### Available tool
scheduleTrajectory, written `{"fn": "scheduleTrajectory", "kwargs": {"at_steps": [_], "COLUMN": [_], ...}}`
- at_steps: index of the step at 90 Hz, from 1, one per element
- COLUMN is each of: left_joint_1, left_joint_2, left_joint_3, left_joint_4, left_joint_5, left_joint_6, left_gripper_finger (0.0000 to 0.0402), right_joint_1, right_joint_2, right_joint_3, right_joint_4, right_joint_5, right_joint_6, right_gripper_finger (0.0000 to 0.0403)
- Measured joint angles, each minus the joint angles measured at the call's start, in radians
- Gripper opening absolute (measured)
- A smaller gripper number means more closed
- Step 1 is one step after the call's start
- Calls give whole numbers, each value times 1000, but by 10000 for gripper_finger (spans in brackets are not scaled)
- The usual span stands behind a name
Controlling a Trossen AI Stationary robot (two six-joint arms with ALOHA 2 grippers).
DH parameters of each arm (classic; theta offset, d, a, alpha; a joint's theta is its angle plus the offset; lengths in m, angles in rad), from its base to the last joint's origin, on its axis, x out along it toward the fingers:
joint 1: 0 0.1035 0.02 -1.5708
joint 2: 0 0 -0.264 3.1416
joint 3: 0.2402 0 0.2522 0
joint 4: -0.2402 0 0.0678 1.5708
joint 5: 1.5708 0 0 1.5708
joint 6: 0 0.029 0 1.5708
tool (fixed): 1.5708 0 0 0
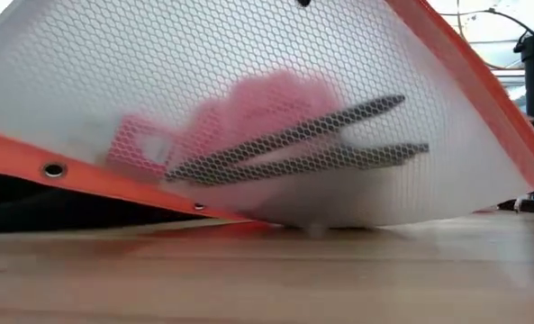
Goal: Unpack backpack
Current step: Close the orange zip bag
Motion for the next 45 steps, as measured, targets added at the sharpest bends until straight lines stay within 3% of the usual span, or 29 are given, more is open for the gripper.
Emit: {"fn": "scheduleTrajectory", "kwargs": {"at_steps": [45], "left_joint_1": [3], "left_joint_2": [0], "left_joint_3": [0], "left_joint_4": [23], "left_joint_5": [-1], "left_joint_6": [0], "left_gripper_finger": [4], "right_joint_1": [-117], "right_joint_2": [60], "right_joint_3": [0], "right_joint_4": [-46], "right_joint_5": [2], "right_joint_6": [51], "right_gripper_finger": [155]}}
